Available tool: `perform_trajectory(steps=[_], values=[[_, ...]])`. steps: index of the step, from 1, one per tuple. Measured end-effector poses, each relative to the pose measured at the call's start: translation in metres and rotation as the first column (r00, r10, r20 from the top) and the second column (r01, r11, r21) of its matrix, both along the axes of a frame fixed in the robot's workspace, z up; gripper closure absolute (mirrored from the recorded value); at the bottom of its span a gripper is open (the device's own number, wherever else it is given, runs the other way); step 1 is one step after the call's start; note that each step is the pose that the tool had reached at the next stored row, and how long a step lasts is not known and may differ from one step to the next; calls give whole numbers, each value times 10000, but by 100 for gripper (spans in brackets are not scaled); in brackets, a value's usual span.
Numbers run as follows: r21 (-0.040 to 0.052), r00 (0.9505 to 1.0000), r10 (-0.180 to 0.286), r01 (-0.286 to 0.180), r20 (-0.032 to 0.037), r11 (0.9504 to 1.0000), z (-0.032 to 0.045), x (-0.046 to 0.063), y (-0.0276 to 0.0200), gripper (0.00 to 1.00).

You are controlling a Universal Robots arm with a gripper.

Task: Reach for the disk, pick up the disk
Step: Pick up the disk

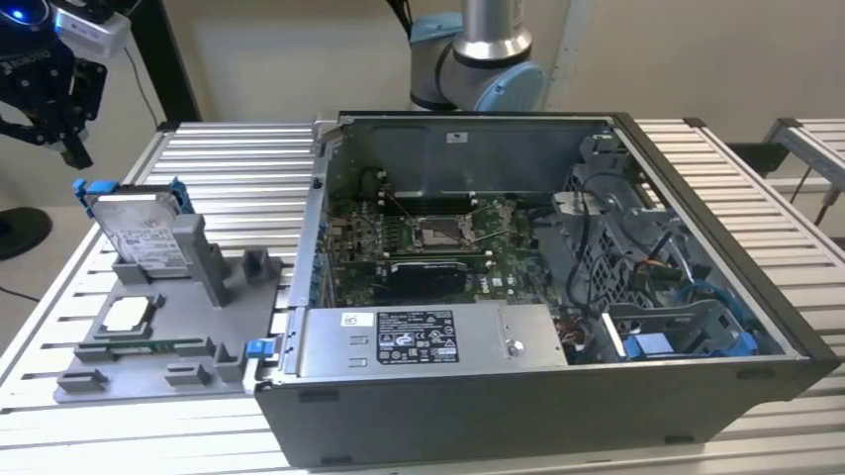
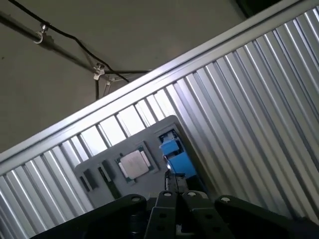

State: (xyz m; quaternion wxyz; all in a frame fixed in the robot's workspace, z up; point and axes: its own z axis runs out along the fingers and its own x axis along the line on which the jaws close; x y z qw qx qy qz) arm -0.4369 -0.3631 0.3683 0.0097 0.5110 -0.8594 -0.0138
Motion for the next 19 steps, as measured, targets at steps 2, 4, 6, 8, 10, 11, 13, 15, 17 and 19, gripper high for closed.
perform_trajectory(steps=[2,4,6,8,10,11,13,15,17,19], values=[[0,9999,121,-121,0,9999,0,0,0,100],[0,9997,252,-252,1,9997,0,0,0,100],[-1,9995,305,-305,0,9995,0,0,0,100],[0,9983,584,-584,2,9983,-3,0,0,100],[-1,9954,959,-959,1,9954,-7,0,0,100],[-1,9936,1132,-1132,2,9936,-10,0,0,100],[-1,9887,1500,-1500,7,9887,-17,0,0,100],[-1,9827,1855,-1855,6,9827,-19,0,0,100],[5,9784,2068,-2068,10,9784,-21,1,0,100],[6,9782,2075,-2075,11,9782,-21,1,0,100]])
